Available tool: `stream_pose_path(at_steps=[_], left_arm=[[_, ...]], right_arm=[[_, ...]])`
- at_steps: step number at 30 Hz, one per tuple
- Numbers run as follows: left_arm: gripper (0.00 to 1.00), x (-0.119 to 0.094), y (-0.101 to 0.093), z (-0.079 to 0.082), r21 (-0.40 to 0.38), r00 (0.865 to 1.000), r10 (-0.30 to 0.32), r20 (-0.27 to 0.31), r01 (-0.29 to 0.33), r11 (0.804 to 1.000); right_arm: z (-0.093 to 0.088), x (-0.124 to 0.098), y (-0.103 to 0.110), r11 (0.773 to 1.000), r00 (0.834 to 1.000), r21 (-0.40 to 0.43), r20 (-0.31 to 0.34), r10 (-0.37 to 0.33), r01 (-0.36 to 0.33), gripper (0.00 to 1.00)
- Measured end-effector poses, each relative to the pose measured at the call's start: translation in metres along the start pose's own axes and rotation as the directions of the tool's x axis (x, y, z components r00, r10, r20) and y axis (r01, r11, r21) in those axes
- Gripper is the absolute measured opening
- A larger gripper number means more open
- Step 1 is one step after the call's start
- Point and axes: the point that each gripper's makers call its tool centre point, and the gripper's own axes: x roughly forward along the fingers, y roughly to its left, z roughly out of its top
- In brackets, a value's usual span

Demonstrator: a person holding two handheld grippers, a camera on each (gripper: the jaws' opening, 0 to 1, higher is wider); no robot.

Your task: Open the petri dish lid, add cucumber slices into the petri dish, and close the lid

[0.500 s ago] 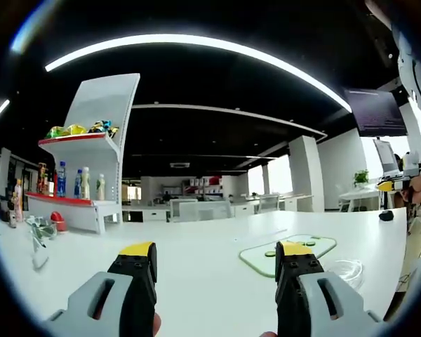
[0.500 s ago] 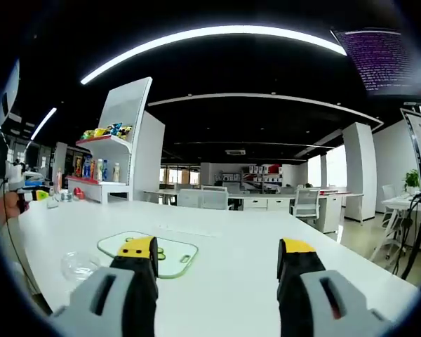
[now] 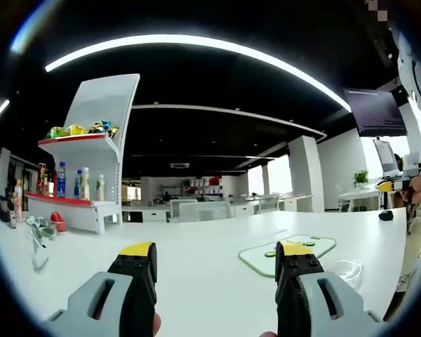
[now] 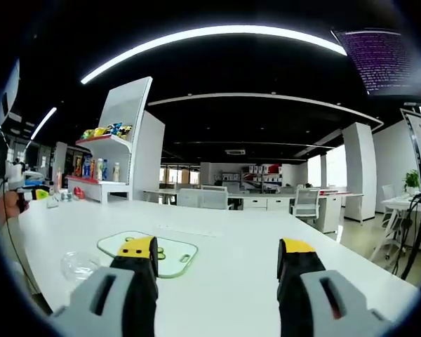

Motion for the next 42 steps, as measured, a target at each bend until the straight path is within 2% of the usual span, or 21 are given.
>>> stream_pose_path(at_steps=[26,42], left_arm=[[0.69,0.0045,-0.008,-0.0023,0.001,1.0,-0.023,-0.009,0.023,1.0],[0.69,-0.0002,-0.005,-0.0061,0.003,0.999,-0.032,-0.014,0.032,0.999]], right_arm=[[-0.0013,-0.0035,-0.0066,1.0,1.0,0.002,0.002,-0.017,0.017,0.68],[-0.0014,-0.0011,-0.0013,1.0,1.0,-0.008,-0.014,-0.005,0.004,0.7]])
